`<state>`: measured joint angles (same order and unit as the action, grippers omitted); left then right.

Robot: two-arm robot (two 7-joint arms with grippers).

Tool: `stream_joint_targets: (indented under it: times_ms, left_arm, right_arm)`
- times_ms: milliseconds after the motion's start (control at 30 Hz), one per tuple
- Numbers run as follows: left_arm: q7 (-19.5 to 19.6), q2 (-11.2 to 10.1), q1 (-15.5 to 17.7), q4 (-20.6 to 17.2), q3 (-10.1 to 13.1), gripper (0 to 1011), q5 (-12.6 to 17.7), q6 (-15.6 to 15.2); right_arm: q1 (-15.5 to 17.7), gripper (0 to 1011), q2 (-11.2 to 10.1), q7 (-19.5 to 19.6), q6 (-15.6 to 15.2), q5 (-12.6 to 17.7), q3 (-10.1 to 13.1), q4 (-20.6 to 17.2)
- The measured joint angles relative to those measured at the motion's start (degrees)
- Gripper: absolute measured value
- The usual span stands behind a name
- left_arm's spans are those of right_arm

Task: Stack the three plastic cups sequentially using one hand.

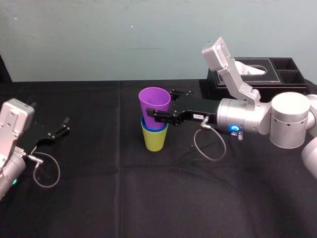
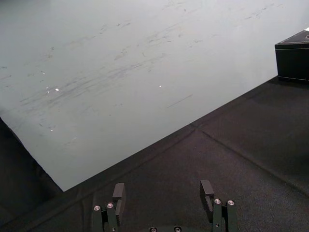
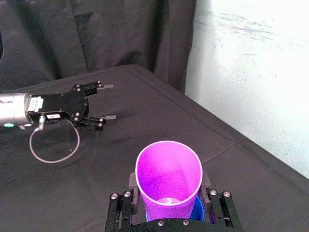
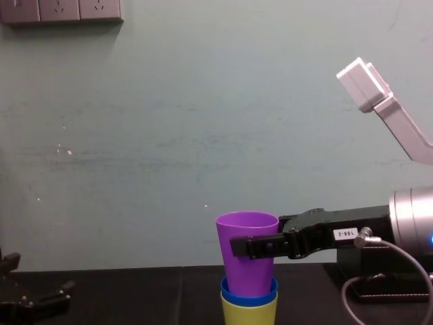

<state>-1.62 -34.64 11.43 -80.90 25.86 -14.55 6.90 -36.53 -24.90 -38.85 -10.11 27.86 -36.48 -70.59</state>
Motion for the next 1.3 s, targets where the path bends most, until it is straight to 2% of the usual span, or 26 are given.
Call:
stream_joint_targets:
  times_ms: [900, 1100, 1133, 1200, 1300]
  left_arm:
    - [0.0, 0.0, 0.0, 0.0, 0.0, 1010, 0.0, 0.0]
    - [0.0, 0.0, 0.0, 0.0, 0.0, 1010, 0.0, 0.0]
    - [0.0, 0.0, 0.0, 0.0, 0.0, 1010, 0.0, 0.0]
    - [0.0, 0.0, 0.0, 0.0, 0.0, 1010, 0.0, 0.0]
    - [0.0, 0.0, 0.0, 0.0, 0.0, 1010, 0.0, 0.0]
  right_arm:
    - [0.56, 723, 0.12, -0.05, 0.45, -0.46, -0.08, 0.18]
    - [0.56, 865, 0.1, -0.03, 0.44, -0.45, -0.06, 0.17]
    - [0.56, 865, 0.1, -0.03, 0.44, -0.45, -0.06, 0.17]
    - [0.56, 947, 0.08, -0.01, 0.43, -0.45, -0.05, 0.15]
    - [0.56, 1002, 0.08, 0.0, 0.42, -0.44, -0.05, 0.14]
